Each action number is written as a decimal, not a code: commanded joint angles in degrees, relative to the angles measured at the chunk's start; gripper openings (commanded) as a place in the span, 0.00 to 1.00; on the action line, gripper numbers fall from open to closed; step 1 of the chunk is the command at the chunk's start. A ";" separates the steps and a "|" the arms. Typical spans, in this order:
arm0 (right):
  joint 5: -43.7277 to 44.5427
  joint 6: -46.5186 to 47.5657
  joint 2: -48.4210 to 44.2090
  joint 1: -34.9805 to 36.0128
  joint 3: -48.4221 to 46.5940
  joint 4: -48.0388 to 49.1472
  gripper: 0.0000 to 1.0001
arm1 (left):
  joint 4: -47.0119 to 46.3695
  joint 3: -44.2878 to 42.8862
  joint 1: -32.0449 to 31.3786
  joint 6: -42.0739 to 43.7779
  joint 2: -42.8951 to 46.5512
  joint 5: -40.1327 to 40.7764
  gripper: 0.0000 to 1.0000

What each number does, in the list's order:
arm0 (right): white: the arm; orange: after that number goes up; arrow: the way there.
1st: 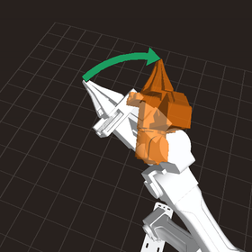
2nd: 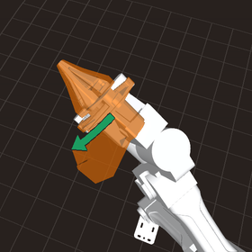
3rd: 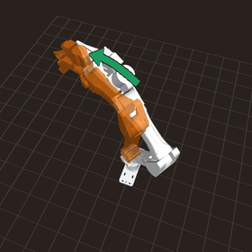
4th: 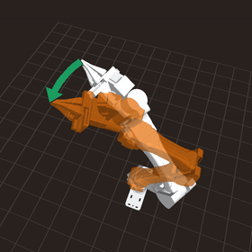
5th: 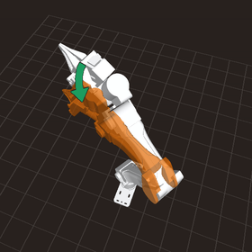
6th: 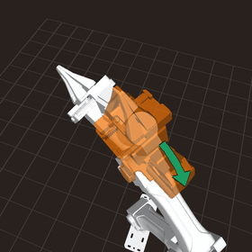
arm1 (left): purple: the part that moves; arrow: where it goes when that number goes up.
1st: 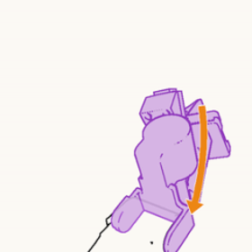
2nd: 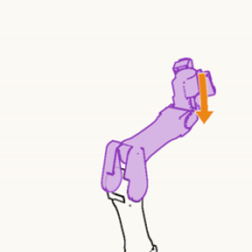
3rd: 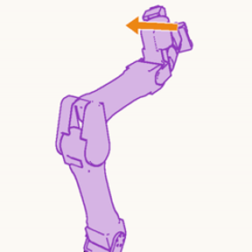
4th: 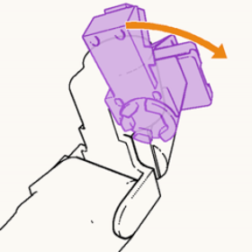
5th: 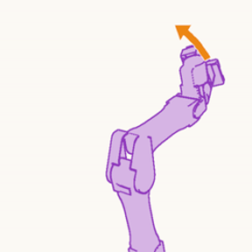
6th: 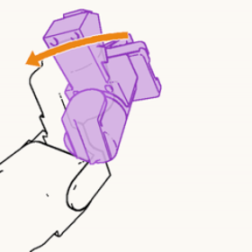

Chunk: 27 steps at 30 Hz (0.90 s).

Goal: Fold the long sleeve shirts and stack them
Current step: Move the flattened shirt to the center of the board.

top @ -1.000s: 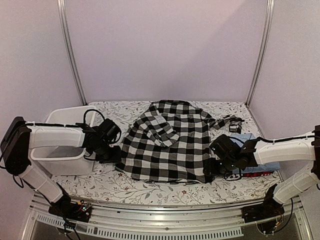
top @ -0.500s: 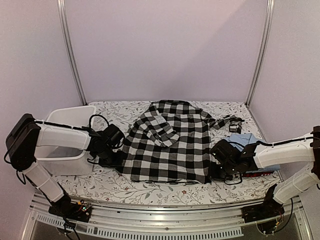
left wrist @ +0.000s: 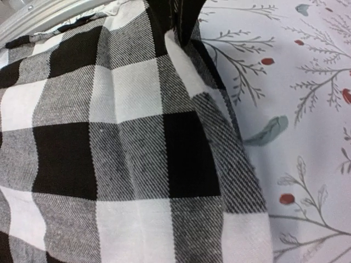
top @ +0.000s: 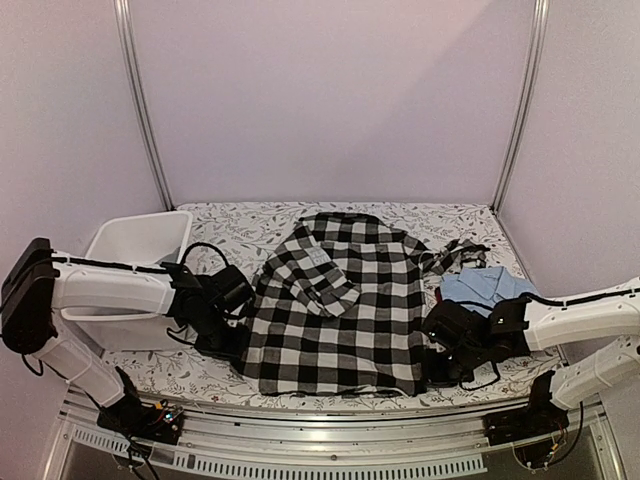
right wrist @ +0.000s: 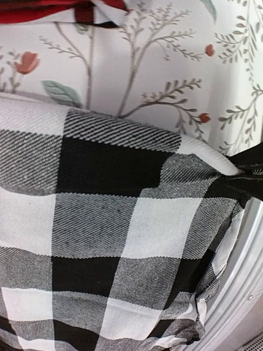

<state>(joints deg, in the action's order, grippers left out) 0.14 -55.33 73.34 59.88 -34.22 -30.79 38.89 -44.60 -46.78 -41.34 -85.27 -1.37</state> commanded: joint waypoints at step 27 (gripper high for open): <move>6.91 17.63 32.05 -11.44 -42.55 8.04 0.52 | 6.19 3.20 -4.56 -7.69 11.84 -0.48 0.36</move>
<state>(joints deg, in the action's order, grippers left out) 10.94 -42.04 101.32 51.99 -73.84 -30.26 45.30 -42.15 -50.85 -48.56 -74.63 -2.13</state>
